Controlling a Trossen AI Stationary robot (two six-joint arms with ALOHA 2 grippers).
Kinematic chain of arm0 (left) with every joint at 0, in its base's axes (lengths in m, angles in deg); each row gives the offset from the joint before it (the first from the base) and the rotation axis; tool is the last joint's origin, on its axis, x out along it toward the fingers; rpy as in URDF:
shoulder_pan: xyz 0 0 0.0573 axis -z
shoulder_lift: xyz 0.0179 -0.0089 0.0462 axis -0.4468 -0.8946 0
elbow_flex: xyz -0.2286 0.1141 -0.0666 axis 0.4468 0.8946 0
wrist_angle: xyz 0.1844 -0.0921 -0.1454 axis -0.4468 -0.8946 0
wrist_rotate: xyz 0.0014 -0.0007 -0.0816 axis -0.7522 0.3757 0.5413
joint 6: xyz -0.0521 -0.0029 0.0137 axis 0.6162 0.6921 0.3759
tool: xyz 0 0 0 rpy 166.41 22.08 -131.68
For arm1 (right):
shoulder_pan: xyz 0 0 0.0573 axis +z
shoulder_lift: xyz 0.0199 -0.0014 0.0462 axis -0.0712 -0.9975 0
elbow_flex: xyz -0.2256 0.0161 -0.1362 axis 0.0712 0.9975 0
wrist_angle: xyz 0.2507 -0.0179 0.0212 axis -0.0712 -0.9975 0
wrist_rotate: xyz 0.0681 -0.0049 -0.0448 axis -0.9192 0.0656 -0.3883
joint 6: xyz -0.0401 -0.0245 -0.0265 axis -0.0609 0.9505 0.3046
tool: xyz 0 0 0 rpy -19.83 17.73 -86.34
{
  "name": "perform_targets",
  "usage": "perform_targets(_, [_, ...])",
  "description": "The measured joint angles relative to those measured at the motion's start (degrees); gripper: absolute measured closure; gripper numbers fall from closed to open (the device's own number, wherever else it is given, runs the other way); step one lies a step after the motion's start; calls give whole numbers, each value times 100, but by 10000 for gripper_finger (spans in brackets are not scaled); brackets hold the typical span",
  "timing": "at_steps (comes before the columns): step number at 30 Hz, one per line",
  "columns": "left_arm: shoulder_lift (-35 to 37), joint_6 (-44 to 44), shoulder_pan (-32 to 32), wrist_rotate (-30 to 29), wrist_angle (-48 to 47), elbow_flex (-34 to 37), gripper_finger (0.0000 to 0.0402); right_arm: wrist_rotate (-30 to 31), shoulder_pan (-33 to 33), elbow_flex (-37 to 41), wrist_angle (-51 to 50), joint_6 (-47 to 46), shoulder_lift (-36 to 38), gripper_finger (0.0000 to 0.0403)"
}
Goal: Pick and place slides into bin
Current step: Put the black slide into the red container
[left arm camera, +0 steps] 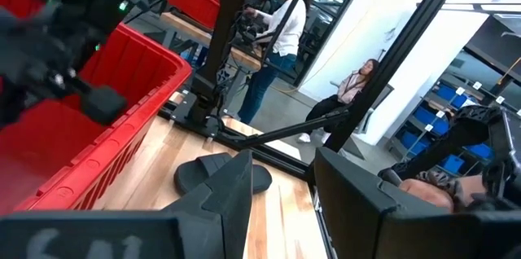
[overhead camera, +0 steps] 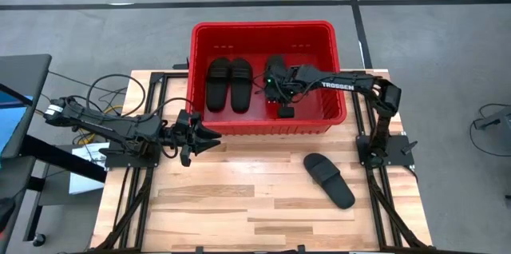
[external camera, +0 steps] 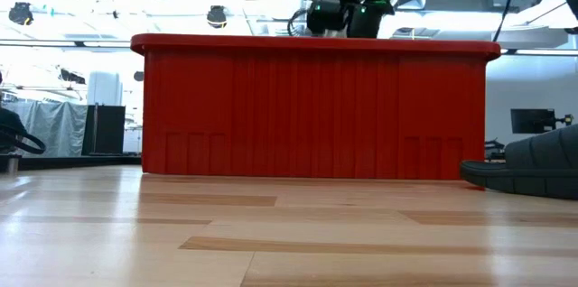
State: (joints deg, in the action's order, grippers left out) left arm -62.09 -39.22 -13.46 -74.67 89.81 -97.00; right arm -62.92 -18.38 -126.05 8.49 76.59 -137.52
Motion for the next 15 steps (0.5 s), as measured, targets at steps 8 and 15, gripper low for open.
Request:
perform_targets(8, [0,4,0,2,12,0,276,1,-6,-112,-112,59,-623,403])
perform_targets(15, [0,50,0,4,-3,0,276,2,-6,-382,-63,111,-733,403])
